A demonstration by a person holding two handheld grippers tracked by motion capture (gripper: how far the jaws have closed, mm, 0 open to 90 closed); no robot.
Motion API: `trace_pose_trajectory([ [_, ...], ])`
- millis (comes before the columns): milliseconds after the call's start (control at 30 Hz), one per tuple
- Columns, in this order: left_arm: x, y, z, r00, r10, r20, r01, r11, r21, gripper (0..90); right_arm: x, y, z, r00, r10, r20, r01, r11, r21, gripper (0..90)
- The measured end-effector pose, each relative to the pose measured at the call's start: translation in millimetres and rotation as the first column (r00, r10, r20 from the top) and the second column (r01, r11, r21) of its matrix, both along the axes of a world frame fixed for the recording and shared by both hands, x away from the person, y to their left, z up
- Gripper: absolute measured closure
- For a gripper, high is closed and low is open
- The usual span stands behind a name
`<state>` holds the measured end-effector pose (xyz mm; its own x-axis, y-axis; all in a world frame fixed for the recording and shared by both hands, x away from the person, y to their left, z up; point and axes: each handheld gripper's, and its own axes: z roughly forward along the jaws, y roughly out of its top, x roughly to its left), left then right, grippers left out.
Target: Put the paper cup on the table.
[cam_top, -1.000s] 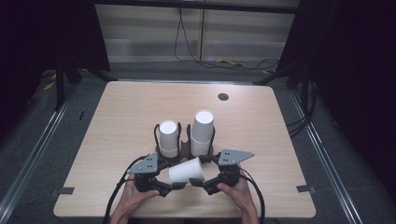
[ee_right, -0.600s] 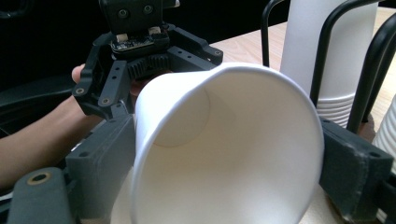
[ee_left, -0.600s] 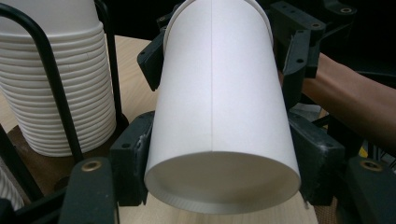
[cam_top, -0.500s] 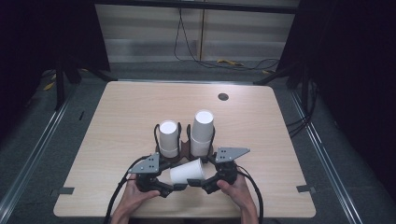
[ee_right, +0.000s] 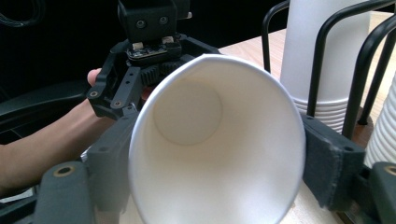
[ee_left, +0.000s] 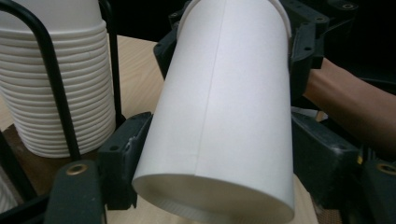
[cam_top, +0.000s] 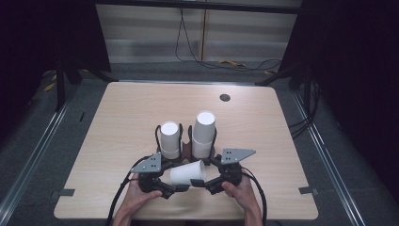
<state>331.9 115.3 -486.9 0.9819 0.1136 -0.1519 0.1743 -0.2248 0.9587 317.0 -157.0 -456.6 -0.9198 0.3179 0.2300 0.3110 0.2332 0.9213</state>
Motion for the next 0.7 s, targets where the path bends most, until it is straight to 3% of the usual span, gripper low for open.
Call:
trace_pose_trajectory([
  [200,0.6,-0.9,1.3,0.9999,0.014,0.008,-0.014,0.9999,-0.008,22.6,-0.4,-1.1,0.7,1.0,-0.006,-0.004,0.006,1.0,0.005,23.7],
  [500,0.3,1.7,1.4,0.9963,0.084,0.016,-0.084,0.9964,0.006,15.3,-0.3,-5.7,2.5,0.9989,-0.047,0.005,0.047,0.9989,-0.002,24.2],
  [567,-0.2,1.9,0.1,0.9919,0.124,0.026,-0.125,0.992,0.018,15.3,-0.5,-7.7,3.4,0.9984,-0.057,0.001,0.057,0.9984,0.0,24.3],
  [700,0.6,1.1,-2.8,0.9881,0.153,0.011,-0.154,0.9879,0.022,15.3,-0.8,-11.0,4.1,0.996,-0.09,0.004,0.09,0.9959,-0.011,24.3],
])
